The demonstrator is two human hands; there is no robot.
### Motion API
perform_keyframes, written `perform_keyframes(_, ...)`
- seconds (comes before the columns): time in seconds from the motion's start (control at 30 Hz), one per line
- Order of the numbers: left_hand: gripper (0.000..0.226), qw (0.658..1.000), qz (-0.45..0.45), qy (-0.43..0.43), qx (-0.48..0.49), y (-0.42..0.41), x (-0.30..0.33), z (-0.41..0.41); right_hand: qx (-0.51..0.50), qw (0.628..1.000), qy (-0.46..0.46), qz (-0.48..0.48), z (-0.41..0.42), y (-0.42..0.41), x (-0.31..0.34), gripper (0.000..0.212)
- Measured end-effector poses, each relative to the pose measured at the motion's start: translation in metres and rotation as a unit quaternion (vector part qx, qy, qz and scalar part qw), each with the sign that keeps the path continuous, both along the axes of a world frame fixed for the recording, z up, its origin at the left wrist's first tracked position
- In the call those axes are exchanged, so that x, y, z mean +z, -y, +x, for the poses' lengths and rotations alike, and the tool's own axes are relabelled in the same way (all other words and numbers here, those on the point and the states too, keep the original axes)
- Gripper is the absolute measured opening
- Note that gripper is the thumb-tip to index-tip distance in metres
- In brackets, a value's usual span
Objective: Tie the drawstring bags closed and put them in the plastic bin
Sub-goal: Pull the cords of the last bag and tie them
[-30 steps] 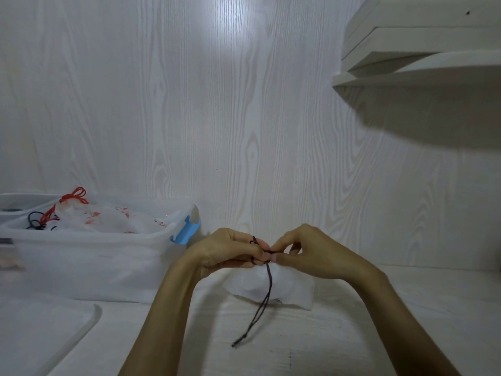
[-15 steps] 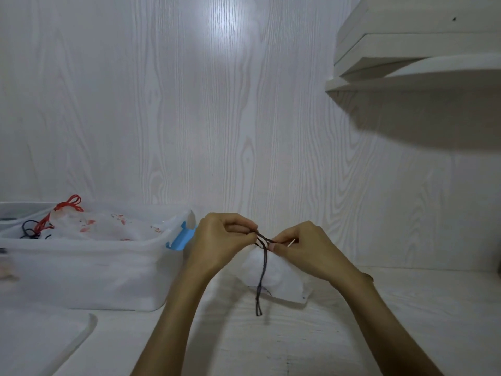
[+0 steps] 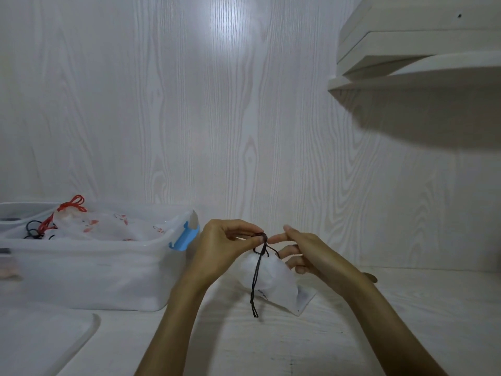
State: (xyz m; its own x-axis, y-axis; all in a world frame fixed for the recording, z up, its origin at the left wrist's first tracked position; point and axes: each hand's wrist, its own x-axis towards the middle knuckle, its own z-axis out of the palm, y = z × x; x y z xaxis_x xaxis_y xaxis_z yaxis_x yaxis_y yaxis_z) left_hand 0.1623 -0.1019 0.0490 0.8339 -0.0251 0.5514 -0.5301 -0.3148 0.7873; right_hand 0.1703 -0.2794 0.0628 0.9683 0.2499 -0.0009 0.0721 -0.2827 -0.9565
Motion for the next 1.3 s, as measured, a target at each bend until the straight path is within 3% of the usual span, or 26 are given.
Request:
perform_keyframes(0.2, 0.012, 1.0, -0.001, -0.001, -0.007, -0.002, 0.0, 0.0, 0.04, 0.993, 0.105, -0.044, -0.001, 0.0, -0.005, 0.022)
perform_keyframes(0.33, 0.013, 1.0, 0.017, -0.009, 0.013, -0.008, -0.002, 0.001, -0.017, 0.986, 0.164, -0.033, 0.001, -0.003, -0.009, 0.014)
perform_keyframes(0.5, 0.01, 0.99, 0.111, -0.015, 0.086, -0.02, -0.001, 0.002, -0.105, 0.934, 0.27, -0.209, 0.009, -0.01, -0.019, 0.012)
perform_keyframes(0.7, 0.004, 0.981, 0.131, -0.041, 0.138, -0.041, 0.002, -0.001, -0.126, 0.928, 0.27, -0.222, 0.016, 0.008, -0.019, 0.011)
perform_keyframes(0.87, 0.008, 0.966, 0.173, -0.054, 0.183, -0.039, 0.004, 0.0, -0.132, 0.904, 0.277, -0.298, 0.018, 0.011, -0.021, 0.017)
perform_keyframes(1.07, 0.009, 0.957, 0.211, -0.096, 0.177, -0.034, 0.003, 0.004, -0.158, 0.84, 0.316, -0.411, 0.016, 0.013, -0.024, 0.021)
perform_keyframes(1.13, 0.01, 0.95, 0.226, -0.125, 0.177, -0.038, 0.004, 0.006, -0.136, 0.856, 0.303, -0.397, 0.018, 0.012, -0.025, 0.019)
perform_keyframes(1.23, 0.012, 0.935, 0.239, -0.226, 0.129, -0.046, 0.009, 0.003, -0.031, 0.94, 0.19, -0.28, 0.02, 0.017, -0.024, 0.015)
perform_keyframes(1.3, 0.013, 0.912, 0.236, -0.322, 0.09, -0.048, 0.015, -0.003, 0.0, 0.963, 0.129, -0.236, 0.023, 0.021, -0.026, 0.023)
